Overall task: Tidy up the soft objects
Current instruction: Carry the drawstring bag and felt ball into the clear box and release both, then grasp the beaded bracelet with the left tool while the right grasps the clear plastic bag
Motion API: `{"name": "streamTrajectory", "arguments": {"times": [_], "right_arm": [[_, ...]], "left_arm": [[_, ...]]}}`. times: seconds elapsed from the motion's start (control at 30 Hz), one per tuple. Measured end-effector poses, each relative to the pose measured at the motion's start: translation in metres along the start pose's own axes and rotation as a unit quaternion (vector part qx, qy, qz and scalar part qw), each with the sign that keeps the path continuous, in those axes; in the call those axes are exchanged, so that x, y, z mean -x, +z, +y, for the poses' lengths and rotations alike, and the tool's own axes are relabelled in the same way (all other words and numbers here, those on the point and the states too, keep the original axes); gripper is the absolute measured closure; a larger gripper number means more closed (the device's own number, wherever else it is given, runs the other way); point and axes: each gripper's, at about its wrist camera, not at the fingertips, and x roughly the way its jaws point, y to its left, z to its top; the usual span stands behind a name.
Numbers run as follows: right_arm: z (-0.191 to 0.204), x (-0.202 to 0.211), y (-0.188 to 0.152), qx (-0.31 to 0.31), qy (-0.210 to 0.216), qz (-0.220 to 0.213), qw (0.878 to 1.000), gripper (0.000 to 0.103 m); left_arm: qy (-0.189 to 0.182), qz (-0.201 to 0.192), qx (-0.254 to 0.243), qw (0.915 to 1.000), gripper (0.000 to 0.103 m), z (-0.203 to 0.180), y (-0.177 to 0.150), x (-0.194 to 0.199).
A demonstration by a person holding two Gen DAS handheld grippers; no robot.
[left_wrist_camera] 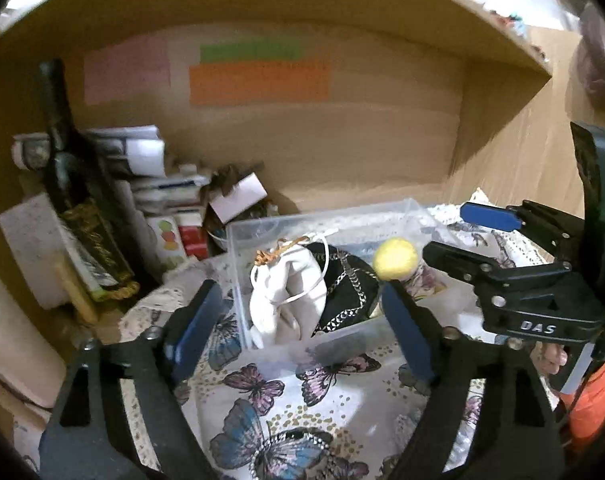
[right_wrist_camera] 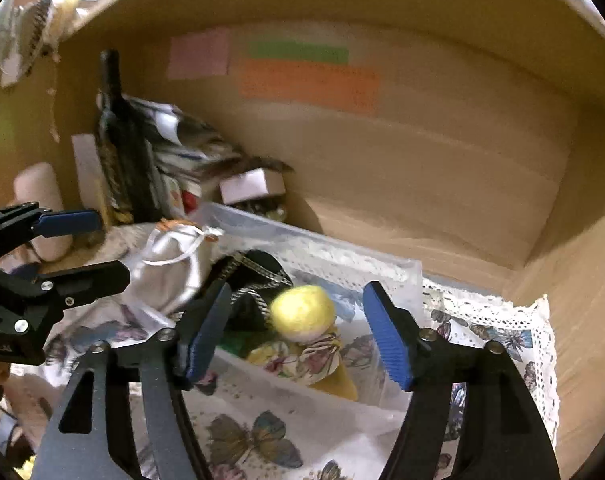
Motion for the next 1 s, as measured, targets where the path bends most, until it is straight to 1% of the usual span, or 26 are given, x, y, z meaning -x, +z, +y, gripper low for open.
{"name": "streamTrajectory", "arguments": {"times": [0.07,0.17,0.23,0.33,0.47,0.53,0.57,0.63,0.67,0.7,0.77,0.87,0.93,1.0], "right_arm": [[0.003,0.013,0.0,0.001,0.005,-0.013,1.0,0.033],[0.009,0.029,-0.004,0.004,0.017,-0.026,1.0,0.031],[0.014,0.039,-0.009,0.007,0.024,-0.033,0.999,0.028],[0.023,0.049,-0.02,0.006,0.031,-0.037,0.999,0.026],[0.033,0.051,-0.036,0.007,0.037,-0.027,0.999,0.026],[0.038,0.048,-0.045,0.004,0.047,-0.015,0.999,0.025],[0.041,0.044,-0.05,0.002,0.053,-0.006,0.999,0.025],[0.047,0.04,-0.058,0.001,0.061,0.007,0.998,0.025],[0.05,0.037,-0.062,0.002,0.062,0.013,0.998,0.025],[0.054,0.034,-0.066,0.003,0.063,0.02,0.998,0.025],[0.058,0.028,-0.075,0.001,0.07,0.034,0.997,0.025],[0.062,0.017,-0.085,-0.009,0.085,0.057,0.995,0.024],[0.064,0.01,-0.093,-0.013,0.09,0.074,0.993,0.024],[0.064,0.005,-0.1,-0.016,0.092,0.095,0.991,0.025]], "left_arm": [[0.001,-0.006,0.001,1.0,0.013,0.0,-0.002,0.009],[0.003,-0.008,0.003,1.0,0.003,0.003,-0.01,0.022],[0.009,-0.003,0.004,0.9999,0.003,0.006,-0.018,0.028],[0.017,0.013,0.003,0.9998,0.003,0.01,-0.032,0.031],[0.023,0.04,0.008,0.9989,0.003,0.017,-0.053,0.025],[0.024,0.055,0.012,0.9981,0.003,0.021,-0.063,0.019],[0.02,0.061,0.019,0.9977,0.004,0.023,-0.069,0.017],[0.013,0.076,0.029,0.9966,0.014,0.026,-0.079,0.014],[0.011,0.084,0.029,0.9959,0.022,0.027,-0.084,0.012],[0.01,0.095,0.029,0.995,0.027,0.028,-0.09,0.008],[0.011,0.105,0.031,0.9939,0.03,0.029,-0.098,0.006],[0.008,0.119,0.032,0.9924,0.037,0.031,-0.109,0.002],[0.006,0.128,0.035,0.9912,0.04,0.032,-0.116,-0.001],[0.012,0.135,0.031,0.9903,0.046,0.032,-0.123,-0.004]]}}
